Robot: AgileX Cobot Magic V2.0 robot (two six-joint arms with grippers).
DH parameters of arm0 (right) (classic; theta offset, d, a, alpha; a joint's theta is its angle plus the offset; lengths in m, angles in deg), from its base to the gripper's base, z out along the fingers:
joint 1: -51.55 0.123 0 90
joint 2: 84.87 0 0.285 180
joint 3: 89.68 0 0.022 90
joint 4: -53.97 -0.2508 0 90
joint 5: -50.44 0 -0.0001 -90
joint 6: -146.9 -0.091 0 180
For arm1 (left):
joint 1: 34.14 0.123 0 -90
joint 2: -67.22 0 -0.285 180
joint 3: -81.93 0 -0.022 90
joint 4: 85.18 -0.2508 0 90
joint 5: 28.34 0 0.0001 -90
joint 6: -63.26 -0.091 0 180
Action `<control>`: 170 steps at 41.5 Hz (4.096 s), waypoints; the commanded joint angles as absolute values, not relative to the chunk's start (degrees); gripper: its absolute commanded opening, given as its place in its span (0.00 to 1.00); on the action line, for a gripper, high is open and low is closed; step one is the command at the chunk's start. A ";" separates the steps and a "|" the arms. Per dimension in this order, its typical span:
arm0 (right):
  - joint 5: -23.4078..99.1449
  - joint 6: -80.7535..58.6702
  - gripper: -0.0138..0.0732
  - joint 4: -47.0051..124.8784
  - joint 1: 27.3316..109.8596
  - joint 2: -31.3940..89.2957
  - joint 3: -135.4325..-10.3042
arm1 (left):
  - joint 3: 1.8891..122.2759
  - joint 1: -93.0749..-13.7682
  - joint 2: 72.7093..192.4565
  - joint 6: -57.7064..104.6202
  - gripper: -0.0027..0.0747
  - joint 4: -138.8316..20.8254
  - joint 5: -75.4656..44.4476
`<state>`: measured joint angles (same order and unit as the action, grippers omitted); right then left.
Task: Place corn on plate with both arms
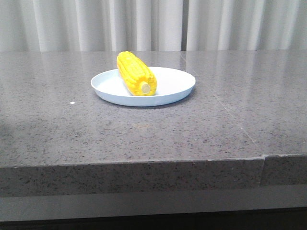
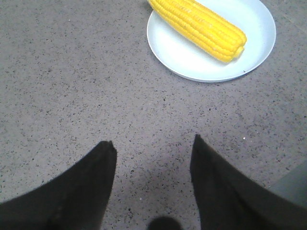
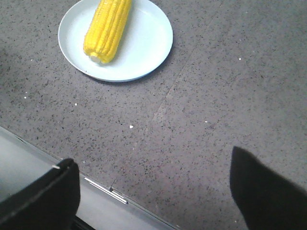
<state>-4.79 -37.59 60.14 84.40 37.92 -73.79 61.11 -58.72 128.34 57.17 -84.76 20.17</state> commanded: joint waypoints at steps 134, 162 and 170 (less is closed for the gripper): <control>6.53 -37.02 0.08 60.38 84.31 47.23 -65.22 | 4.29 -31.35 73.72 57.60 0.01 -80.72 -31.82; 22.10 -36.94 0.08 58.84 74.70 58.62 -50.38 | 4.29 -31.35 73.72 57.60 0.01 -80.72 -31.82; 33.52 -36.99 0.08 55.77 64.22 70.65 -35.49 | 4.29 -31.35 73.72 57.60 0.01 -80.72 -31.82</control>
<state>24.44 -37.36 56.40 68.06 67.04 -38.93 4.38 -31.46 74.76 57.17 -81.12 -26.60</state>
